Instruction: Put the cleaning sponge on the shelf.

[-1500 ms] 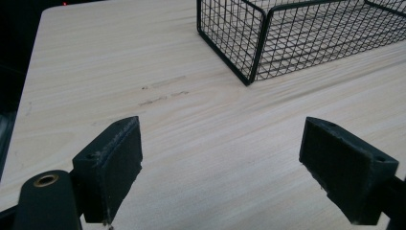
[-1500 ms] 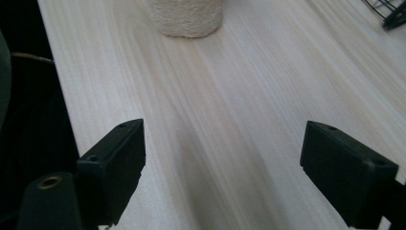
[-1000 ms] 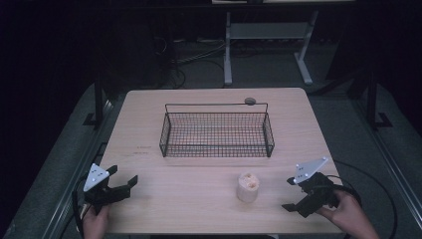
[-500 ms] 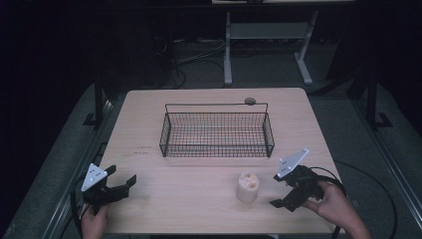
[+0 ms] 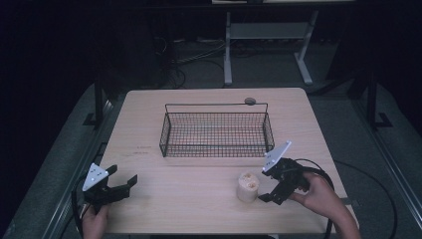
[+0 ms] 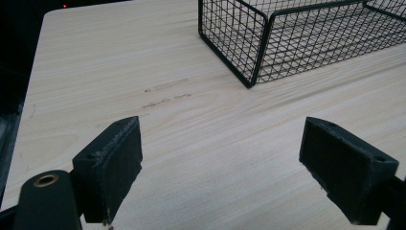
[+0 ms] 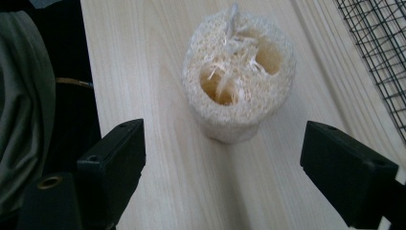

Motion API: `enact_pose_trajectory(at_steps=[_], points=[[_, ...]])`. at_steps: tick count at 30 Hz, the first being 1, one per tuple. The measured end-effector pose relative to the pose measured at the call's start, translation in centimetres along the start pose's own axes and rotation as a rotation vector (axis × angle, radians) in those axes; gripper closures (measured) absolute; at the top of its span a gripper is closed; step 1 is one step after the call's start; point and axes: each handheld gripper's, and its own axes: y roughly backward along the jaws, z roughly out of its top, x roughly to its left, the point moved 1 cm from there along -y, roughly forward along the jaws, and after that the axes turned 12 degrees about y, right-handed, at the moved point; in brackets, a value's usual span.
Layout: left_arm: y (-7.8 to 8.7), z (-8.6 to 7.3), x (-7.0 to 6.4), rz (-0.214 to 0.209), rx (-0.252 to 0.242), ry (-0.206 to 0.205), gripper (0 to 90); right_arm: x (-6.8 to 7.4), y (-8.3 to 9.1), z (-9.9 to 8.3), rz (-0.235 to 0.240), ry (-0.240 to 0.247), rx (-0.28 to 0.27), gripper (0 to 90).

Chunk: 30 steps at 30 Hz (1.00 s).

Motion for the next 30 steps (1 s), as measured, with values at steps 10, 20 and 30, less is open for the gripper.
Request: enact_pose_trajectory(at_steps=[10,20,30], points=[[0.1,0.0,0.0,0.001,-0.002,0.001,14.0,-0.6,-0.7,1.3,0.009,0.012,0.016,15.3],[0.1,0.0,0.0,0.0,-0.001,0.003,13.9,-0.9,-1.0,1.9,0.014,0.025,0.032,15.3],[0.2,0.1,0.1,0.0,-0.007,0.006,13.9,-1.2,-1.4,2.6,0.029,0.039,0.056,15.3]])
